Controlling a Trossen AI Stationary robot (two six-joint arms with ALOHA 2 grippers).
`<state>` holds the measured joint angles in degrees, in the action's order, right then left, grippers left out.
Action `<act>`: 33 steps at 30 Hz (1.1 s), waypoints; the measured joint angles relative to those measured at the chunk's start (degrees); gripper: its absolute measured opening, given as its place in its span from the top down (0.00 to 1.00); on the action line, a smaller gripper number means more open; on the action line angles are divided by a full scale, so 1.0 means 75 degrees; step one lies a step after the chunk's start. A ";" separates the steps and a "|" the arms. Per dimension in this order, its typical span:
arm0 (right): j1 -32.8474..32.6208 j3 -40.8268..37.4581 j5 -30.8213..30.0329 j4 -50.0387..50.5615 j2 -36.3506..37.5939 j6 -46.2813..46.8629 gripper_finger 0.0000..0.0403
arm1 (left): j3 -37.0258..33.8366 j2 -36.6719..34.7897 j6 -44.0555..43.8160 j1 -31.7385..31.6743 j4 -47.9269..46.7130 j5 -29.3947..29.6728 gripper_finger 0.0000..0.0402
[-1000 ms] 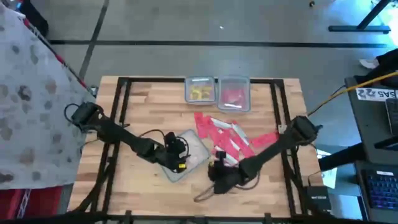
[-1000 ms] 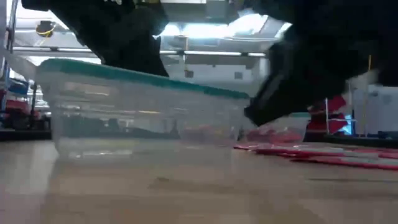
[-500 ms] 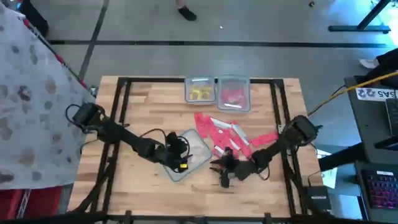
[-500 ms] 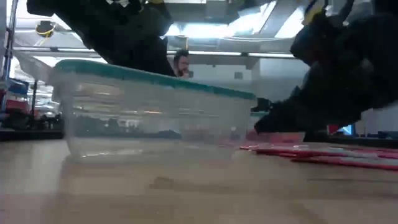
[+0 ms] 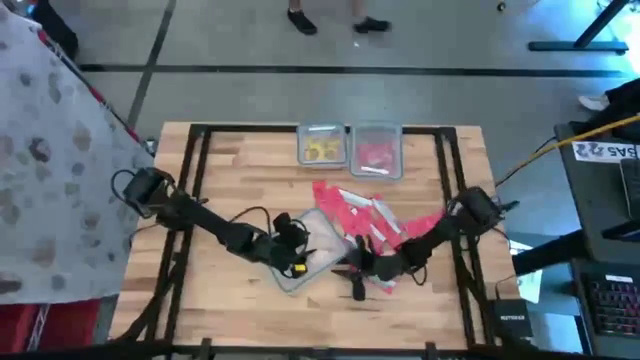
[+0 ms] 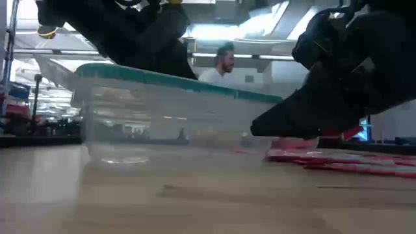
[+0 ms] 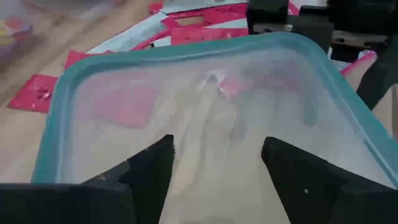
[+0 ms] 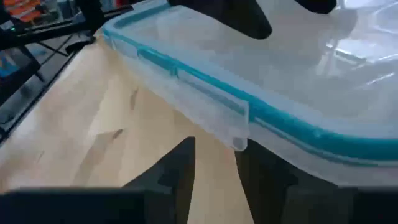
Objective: Sort candy
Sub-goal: Open the rectangular transparent bin
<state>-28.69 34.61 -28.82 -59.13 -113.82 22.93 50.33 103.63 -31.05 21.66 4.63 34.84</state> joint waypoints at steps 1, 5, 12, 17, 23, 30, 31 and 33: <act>0.0000 0.0000 0.0013 -0.0110 -0.0014 -0.0103 0.74 | 0.0000 0.0001 0.0009 0.0002 -0.0002 0.0016 0.41; -0.0104 -0.0024 0.0380 -0.0473 -0.0030 -0.0386 0.74 | 0.0003 0.0041 -0.0001 0.0007 0.0050 0.0038 0.41; -0.0670 0.0128 0.1341 -0.0612 0.0096 0.0149 0.74 | 0.0017 0.0067 0.0135 0.0013 0.0145 -0.0057 0.41; -0.1000 0.0149 0.0923 0.0416 0.0724 0.0298 0.74 | 0.0017 0.0076 0.0203 0.0007 0.0218 -0.0071 0.41; -0.0922 0.0160 -0.2188 0.3084 0.1949 0.1804 0.74 | 0.0030 -0.0058 0.0384 -0.0004 0.0452 -0.0159 0.41; -0.0273 0.0166 -0.2555 0.5056 0.2325 0.4014 0.74 | 0.0476 -0.0659 0.1411 0.0013 0.0413 -0.0337 0.41; -0.0204 0.0159 -0.2417 0.5170 0.2306 0.4129 0.74 | 0.0562 -0.0763 0.1427 0.0019 0.0500 -0.0311 0.41; -0.0077 0.0136 -0.2101 0.5353 0.2159 0.4286 0.74 | 0.0603 -0.0903 0.1314 0.0020 0.0205 -0.0229 0.41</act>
<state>-29.26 35.63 -44.58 -18.99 -97.63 55.08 54.85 96.86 -21.20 21.81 6.17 33.12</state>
